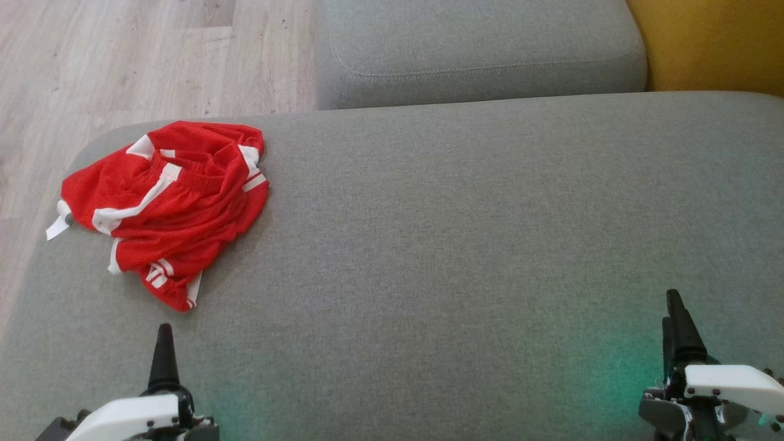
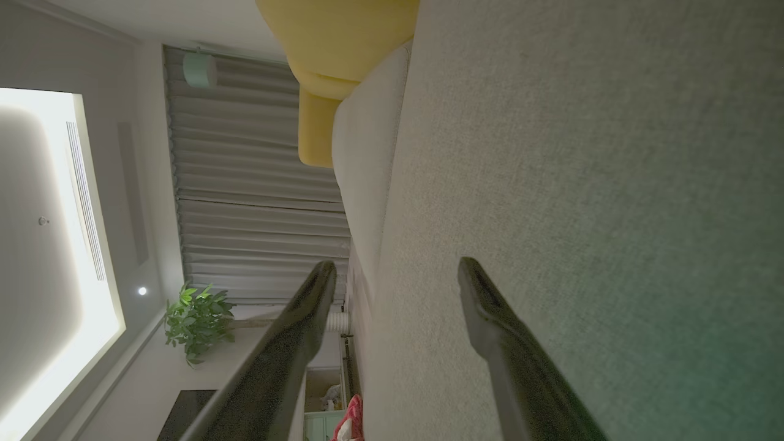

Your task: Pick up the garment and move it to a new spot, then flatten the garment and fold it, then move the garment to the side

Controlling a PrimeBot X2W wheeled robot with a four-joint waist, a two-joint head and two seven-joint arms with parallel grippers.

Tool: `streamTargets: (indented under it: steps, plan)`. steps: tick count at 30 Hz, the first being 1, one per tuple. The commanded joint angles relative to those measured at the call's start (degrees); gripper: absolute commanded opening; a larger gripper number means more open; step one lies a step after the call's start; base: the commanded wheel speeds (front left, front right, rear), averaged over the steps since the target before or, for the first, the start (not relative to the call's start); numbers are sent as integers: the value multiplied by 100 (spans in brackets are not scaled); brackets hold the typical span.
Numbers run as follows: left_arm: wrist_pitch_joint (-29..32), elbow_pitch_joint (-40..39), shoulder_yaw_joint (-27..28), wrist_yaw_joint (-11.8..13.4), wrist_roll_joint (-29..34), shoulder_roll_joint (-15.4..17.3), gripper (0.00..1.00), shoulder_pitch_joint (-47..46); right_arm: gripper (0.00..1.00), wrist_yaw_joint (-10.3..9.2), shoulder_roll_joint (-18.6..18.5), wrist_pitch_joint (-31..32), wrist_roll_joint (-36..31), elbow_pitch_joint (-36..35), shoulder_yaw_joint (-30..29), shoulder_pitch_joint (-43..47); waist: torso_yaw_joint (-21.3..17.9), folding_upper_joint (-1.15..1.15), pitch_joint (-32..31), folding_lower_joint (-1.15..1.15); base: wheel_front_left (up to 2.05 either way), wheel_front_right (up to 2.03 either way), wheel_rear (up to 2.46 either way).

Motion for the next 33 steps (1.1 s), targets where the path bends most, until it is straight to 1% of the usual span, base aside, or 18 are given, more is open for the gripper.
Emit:
streamTargets:
  steps: [1,13,22,28,29,33]
  plan:
    - [-82,-258,-13,55,224,12,100,-259,100,8,-21,-98,-283,-206,36,-260,2,0,-12,0,0,0,0]
    - [-287,-489,-197,203,1110,14,100,-185,100,12,-24,-301,-1300,-401,152,-178,14,0,-101,0,0,0,0]
    - [-423,-593,-278,266,1623,16,100,-168,100,15,-27,-436,-1821,-444,207,-156,-7,0,-144,0,0,0,0]
    - [-524,-614,-366,227,2013,17,100,-174,100,18,-29,-537,-2282,-462,252,-155,-12,0,-169,0,0,0,0]
    - [-559,-608,-417,197,2147,18,100,-164,100,18,-29,-571,-2459,-458,304,-148,-7,0,-180,0,0,0,0]
    - [-627,-586,-525,84,2471,19,100,-134,100,20,-31,-638,-2808,-430,391,-130,7,0,-207,0,0,0,0]
